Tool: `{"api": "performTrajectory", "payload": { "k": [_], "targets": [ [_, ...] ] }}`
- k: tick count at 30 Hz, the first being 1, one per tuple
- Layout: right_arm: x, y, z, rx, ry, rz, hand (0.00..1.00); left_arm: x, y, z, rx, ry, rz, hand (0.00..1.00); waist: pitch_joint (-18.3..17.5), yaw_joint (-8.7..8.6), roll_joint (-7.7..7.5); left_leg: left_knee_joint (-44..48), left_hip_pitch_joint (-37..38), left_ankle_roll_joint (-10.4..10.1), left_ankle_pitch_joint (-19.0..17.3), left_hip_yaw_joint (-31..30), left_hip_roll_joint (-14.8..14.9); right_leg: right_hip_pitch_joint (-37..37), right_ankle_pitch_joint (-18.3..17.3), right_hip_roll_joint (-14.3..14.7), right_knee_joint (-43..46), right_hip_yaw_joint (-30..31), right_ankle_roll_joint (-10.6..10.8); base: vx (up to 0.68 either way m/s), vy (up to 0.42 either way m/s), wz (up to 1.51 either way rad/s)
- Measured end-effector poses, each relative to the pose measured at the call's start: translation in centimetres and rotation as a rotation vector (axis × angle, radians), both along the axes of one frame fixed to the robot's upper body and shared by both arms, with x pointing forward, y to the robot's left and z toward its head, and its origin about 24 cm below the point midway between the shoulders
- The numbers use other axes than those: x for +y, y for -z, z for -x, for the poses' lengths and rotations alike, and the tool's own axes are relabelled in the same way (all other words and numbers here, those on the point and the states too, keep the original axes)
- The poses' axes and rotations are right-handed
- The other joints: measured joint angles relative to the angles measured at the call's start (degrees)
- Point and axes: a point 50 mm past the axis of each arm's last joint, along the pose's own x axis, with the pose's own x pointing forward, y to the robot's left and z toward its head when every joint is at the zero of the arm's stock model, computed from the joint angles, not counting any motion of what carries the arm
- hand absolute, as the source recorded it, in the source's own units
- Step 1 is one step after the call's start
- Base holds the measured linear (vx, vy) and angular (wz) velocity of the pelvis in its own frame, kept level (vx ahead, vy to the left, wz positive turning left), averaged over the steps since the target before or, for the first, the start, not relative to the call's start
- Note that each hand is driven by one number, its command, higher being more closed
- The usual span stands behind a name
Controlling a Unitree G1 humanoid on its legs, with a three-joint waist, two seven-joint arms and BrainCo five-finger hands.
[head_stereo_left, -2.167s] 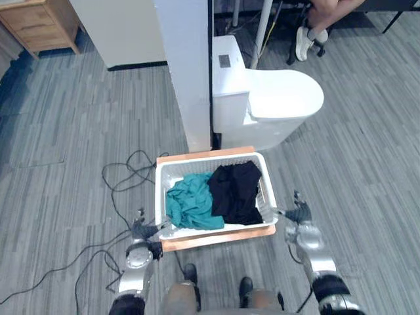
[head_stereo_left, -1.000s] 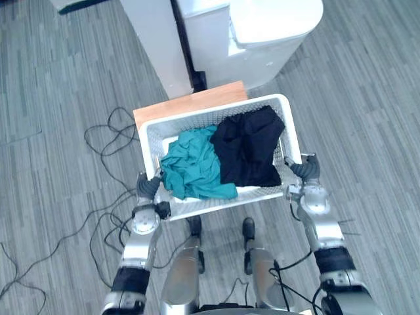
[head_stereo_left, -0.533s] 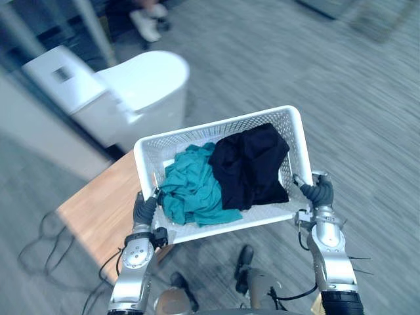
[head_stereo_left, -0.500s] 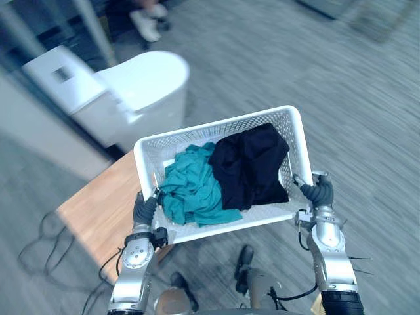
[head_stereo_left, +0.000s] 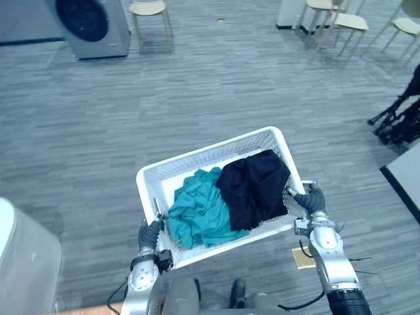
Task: Pick up the laundry basket with both hands and put the clothes into the washing machine.
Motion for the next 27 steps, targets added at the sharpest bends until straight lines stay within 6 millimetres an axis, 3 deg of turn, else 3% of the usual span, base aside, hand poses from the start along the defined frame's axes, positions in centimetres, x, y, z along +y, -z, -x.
{"api": "performTrajectory", "payload": {
  "k": [1,3,4,5,6,7,8,9,10,11,13,15,16,17,18,19,20,21,22,23,24,25,26,27],
  "targets": [
    [0.2,0.4,0.3,0.013,-0.002,-0.008,1.00,0.2,0.1,0.2,0.007,-0.002,-0.006,1.00,-0.7,0.32,-0.67,-3.0,1.7,1.3,2.7,0.6,-1.5,1.2,-0.4,-0.3,-1.7,2.3,1.1,0.35,0.180,-0.33],
    [-0.1,0.0,0.1,-0.004,0.009,0.002,1.00,0.0,-0.5,-0.4,-0.026,0.007,-0.004,1.00,-0.7,-0.09,-0.08,3.7,-1.9,0.8,0.1,1.1,-1.8,1.5,-0.9,-1.8,-2.1,3.3,2.7,0.44,0.293,0.28],
    [-0.1,0.2,0.1,0.004,0.012,0.001,1.00,-0.1,-0.3,-0.2,-0.015,0.004,0.002,1.00,-0.8,0.06,-0.05,5.3,-1.0,4.7,-2.3,3.4,-2.0,2.7,-2.3,-2.6,-1.1,2.9,4.7,0.52,0.398,0.38],
    [0.0,0.4,0.2,0.010,0.013,-0.001,1.00,-0.1,-0.1,0.1,-0.004,0.000,0.001,1.00,-1.0,0.24,-0.56,4.5,0.6,7.0,-3.5,3.7,-2.9,2.7,-3.9,-3.6,1.2,3.0,6.0,0.44,0.298,0.28],
    [0.3,0.9,0.6,0.031,0.007,-0.005,1.00,0.1,0.3,0.8,0.021,-0.003,-0.003,1.00,-1.8,0.39,-2.15,3.7,2.7,9.0,-4.8,4.2,-5.1,0.8,-8.1,-5.9,9.4,3.4,7.8,0.57,0.269,0.39],
    [0.4,1.3,0.8,0.047,0.011,-0.008,1.00,0.2,0.5,1.0,0.034,0.003,-0.011,1.00,-2.2,0.27,-2.94,3.1,4.5,10.3,-6.2,4.0,-7.2,-4.4,-11.1,-8.5,24.2,4.8,12.1,0.48,0.189,0.52],
    [0.4,1.8,0.8,0.062,0.022,-0.019,1.00,0.4,0.6,1.0,0.041,0.010,-0.022,1.00,-2.1,0.10,-3.78,2.2,6.7,11.0,-6.9,3.7,-8.9,-8.6,-10.8,-10.9,36.8,6.0,16.3,0.60,0.188,0.54],
    [0.5,2.4,1.0,0.086,0.028,-0.031,1.00,0.6,0.7,1.1,0.053,0.023,-0.038,1.00,-2.0,-0.05,-4.36,0.7,9.7,11.6,-7.5,3.2,-10.6,-11.9,-10.4,-13.4,46.8,6.1,16.6,0.54,0.092,0.41],
    [0.7,3.2,1.2,0.120,0.035,-0.043,1.00,0.7,0.9,1.4,0.072,0.036,-0.052,1.00,-2.0,-0.42,-4.31,-2.4,14.6,12.0,-7.7,2.6,-11.7,-14.4,-11.1,-15.5,55.3,5.1,12.8,0.55,0.061,0.36],
    [0.8,3.4,1.2,0.129,0.033,-0.042,1.00,0.8,1.0,1.7,0.082,0.036,-0.055,1.00,-2.0,-1.12,-3.50,-5.4,18.1,12.1,-7.8,1.6,-11.7,-16.0,-12.0,-16.0,57.1,3.0,9.4,0.45,0.023,0.27],
    [0.7,3.4,1.3,0.129,0.033,-0.041,1.00,0.8,0.9,1.6,0.076,0.047,-0.062,1.00,-2.3,-2.32,-2.60,-10.6,23.0,12.1,-7.8,0.0,-10.9,-20.2,-13.8,-15.9,53.5,-0.9,5.4,0.60,-0.028,0.26],
    [0.2,3.2,1.3,0.122,0.047,-0.039,1.00,0.4,0.7,1.1,0.064,0.077,-0.066,1.00,-2.1,-3.34,-1.86,-14.6,26.9,11.8,-8.0,-2.0,-9.3,-25.6,-13.9,-13.5,44.4,-2.0,4.3,0.60,-0.100,0.32],
    [-0.3,3.2,1.4,0.121,0.061,-0.042,1.00,0.0,0.6,0.5,0.052,0.107,-0.061,1.00,-1.5,-4.44,-0.48,-16.3,29.1,10.7,-8.5,-2.9,-7.0,-27.5,-10.2,-10.5,32.7,-1.8,4.9,0.56,-0.148,0.47],
    [-0.7,3.3,1.7,0.128,0.082,-0.045,1.00,-0.3,0.5,-0.1,0.045,0.129,-0.065,1.00,-1.4,-5.18,-0.81,-17.2,31.3,9.1,-8.5,-2.9,-6.4,-28.5,-3.3,-9.4,17.6,-1.1,6.8,0.57,-0.164,0.50],
    [-0.8,3.4,1.8,0.131,0.086,-0.045,1.00,-0.4,0.5,-0.3,0.045,0.136,-0.068,1.00,-1.6,-5.60,-1.54,-17.5,32.6,8.4,-8.7,-3.1,-6.6,-29.2,0.0,-9.3,12.2,-0.5,7.7,0.63,-0.210,0.42],
    [-1.0,3.4,2.0,0.132,0.092,-0.041,1.00,-0.6,0.6,-0.3,0.049,0.148,-0.074,1.00,-1.8,-6.40,-2.35,-17.9,35.7,5.8,-10.1,-3.3,-6.8,-30.0,3.7,-9.4,5.7,0.9,7.1,0.71,-0.255,0.36],
    [-1.4,3.6,2.5,0.140,0.104,-0.034,1.00,-0.9,0.9,-0.3,0.061,0.158,-0.069,1.00,-2.1,-6.96,-2.25,-17.9,39.6,4.6,-10.9,-4.5,-6.3,-30.0,11.2,-9.1,6.7,2.7,5.4,0.75,-0.264,0.32],
    [-1.7,3.6,2.6,0.145,0.111,-0.029,1.00,-1.2,1.1,-0.3,0.067,0.158,-0.062,1.00,-2.6,-7.19,-0.83,-17.0,40.4,4.6,-10.9,-5.1,-5.3,-30.4,13.7,-8.5,9.8,2.8,4.3,0.94,-0.286,0.28],
    [-2.4,3.6,2.9,0.152,0.131,-0.015,1.00,-1.9,1.1,-0.4,0.066,0.167,-0.058,1.00,-3.4,-7.45,2.64,-9.1,38.5,1.9,-9.2,-6.4,-1.7,-31.2,14.1,-6.2,17.0,1.2,2.7,0.79,-0.240,0.16],
    [-2.6,3.6,3.0,0.152,0.137,-0.013,1.00,-2.2,1.0,-0.5,0.061,0.170,-0.052,1.00,-3.3,-7.34,3.33,-4.0,37.0,0.0,-7.3,-6.4,-0.6,-31.0,12.4,-5.5,19.6,-0.1,1.3,0.76,-0.265,0.13],
    [-2.6,3.5,2.9,0.148,0.135,-0.013,1.00,-2.3,1.0,-0.6,0.057,0.170,-0.045,1.00,-2.6,-7.29,4.06,5.9,33.1,-1.2,-1.7,-6.2,0.9,-29.4,8.4,-4.3,22.3,-1.0,0.1,0.58,-0.256,0.08],
    [-2.5,3.4,3.2,0.144,0.134,-0.011,1.00,-2.3,1.1,-0.4,0.065,0.164,-0.039,1.00,-2.0,-7.11,4.85,20.0,26.9,-4.1,13.8,-6.1,3.2,-25.0,4.8,-3.2,22.4,-1.6,-0.6,0.71,-0.281,0.10],
    [-2.6,3.1,3.6,0.137,0.144,-0.008,1.00,-2.4,1.1,-0.2,0.066,0.164,-0.035,1.00,-1.9,-5.99,5.25,34.7,19.4,-4.1,14.3,-5.0,6.5,-20.4,2.1,-1.8,21.3,-2.3,-1.8,0.82,-0.291,0.06],
    [-2.6,2.9,3.7,0.128,0.150,-0.006,1.00,-2.5,1.0,-0.2,0.062,0.166,-0.034,1.00,-1.8,-5.28,5.19,41.0,15.6,-2.8,11.6,-3.3,8.0,-17.7,0.9,-1.0,20.5,-2.4,-2.1,0.80,-0.248,0.01]
  ]
}}
